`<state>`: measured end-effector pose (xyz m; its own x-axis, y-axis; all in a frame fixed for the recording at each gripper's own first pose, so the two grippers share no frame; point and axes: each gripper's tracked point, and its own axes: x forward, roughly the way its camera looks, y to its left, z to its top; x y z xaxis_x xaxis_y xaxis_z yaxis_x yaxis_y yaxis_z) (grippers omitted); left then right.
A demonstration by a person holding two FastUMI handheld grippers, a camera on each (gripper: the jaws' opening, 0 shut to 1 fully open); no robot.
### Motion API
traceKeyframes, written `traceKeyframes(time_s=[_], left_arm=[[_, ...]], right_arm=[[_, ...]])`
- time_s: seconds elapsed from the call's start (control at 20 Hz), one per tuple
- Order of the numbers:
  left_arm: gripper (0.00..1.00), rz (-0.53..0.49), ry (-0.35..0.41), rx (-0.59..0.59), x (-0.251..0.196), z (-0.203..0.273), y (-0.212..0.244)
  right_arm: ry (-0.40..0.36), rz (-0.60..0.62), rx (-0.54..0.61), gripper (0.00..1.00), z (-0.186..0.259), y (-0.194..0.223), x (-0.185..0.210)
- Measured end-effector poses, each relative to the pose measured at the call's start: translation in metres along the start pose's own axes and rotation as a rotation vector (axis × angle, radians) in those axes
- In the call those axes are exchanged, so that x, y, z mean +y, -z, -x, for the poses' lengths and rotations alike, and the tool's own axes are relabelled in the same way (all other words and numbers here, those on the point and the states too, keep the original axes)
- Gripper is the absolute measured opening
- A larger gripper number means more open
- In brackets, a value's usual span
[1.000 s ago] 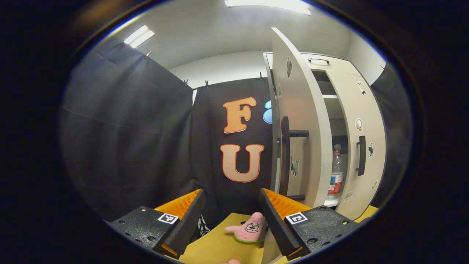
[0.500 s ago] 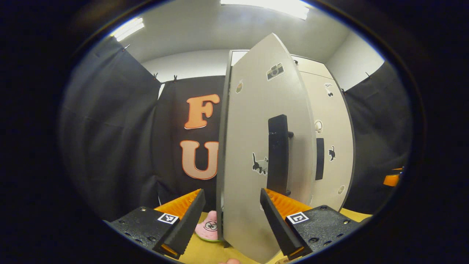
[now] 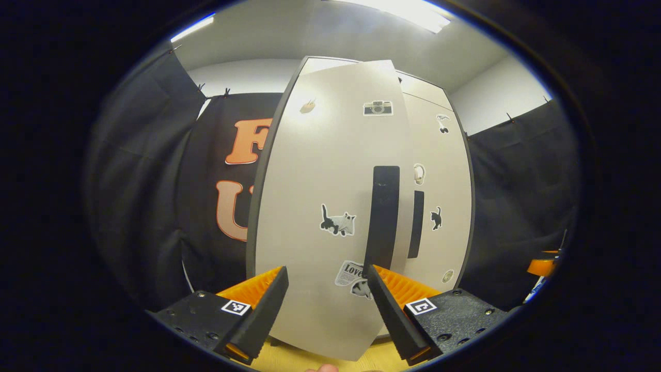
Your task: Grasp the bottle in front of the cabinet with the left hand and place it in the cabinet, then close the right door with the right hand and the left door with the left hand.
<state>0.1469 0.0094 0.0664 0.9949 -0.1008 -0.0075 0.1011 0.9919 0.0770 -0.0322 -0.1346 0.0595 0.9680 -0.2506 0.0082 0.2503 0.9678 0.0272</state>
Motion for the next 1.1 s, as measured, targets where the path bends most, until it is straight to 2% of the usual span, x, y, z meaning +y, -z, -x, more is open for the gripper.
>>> traceKeyframes(time_s=[0.1, 0.15, 0.2, 0.25, 0.3, 0.35, 0.4, 0.45, 0.65, 0.7, 1.1], left_arm=[[0.91, -0.002, 0.003, -0.003, -0.003, -0.013, 0.001], [0.94, -0.003, 0.004, 0.0, -0.005, -0.017, 0.003], [0.91, -0.005, 0.007, -0.001, -0.007, -0.021, 0.003], [0.94, -0.007, 0.011, -0.001, -0.008, -0.024, 0.004], [0.91, -0.008, 0.012, -0.002, -0.009, -0.026, 0.004], [0.94, -0.01, 0.013, -0.002, -0.01, -0.028, 0.005], [0.91, -0.012, 0.015, -0.003, -0.012, -0.032, 0.006], [0.94, -0.009, 0.016, -0.002, -0.014, -0.036, 0.007], [0.91, 0.023, 0.015, 0.009, -0.021, -0.058, 0.014], [0.94, 0.021, 0.017, 0.009, -0.023, -0.064, 0.015], [0.97, 0.031, 0.004, 0.004, -0.027, -0.077, 0.021]], right_arm=[[0.013, 0.005, -0.003, 0.96, 0.0, -0.002, -0.005], [0.019, 0.007, -0.003, 0.96, 0.0, -0.003, -0.007], [0.025, 0.007, -0.004, 0.97, 0.0, -0.003, -0.01], [0.032, 0.008, -0.003, 0.97, 0.001, -0.003, -0.012], [0.04, 0.01, -0.004, 0.97, 0.001, -0.003, -0.016], [0.047, 0.012, -0.003, 0.96, 0.001, -0.003, -0.019], [0.055, 0.015, -0.002, 0.96, 0.001, -0.003, -0.023], [0.063, 0.018, -0.002, 0.96, 0.0, -0.003, -0.026], [0.085, 0.018, -0.002, 0.97, -0.001, -0.004, -0.037], [0.091, 0.019, -0.004, 0.97, -0.001, -0.005, -0.04], [0.124, 0.027, -0.01, 0.97, 0.004, -0.008, -0.054]])
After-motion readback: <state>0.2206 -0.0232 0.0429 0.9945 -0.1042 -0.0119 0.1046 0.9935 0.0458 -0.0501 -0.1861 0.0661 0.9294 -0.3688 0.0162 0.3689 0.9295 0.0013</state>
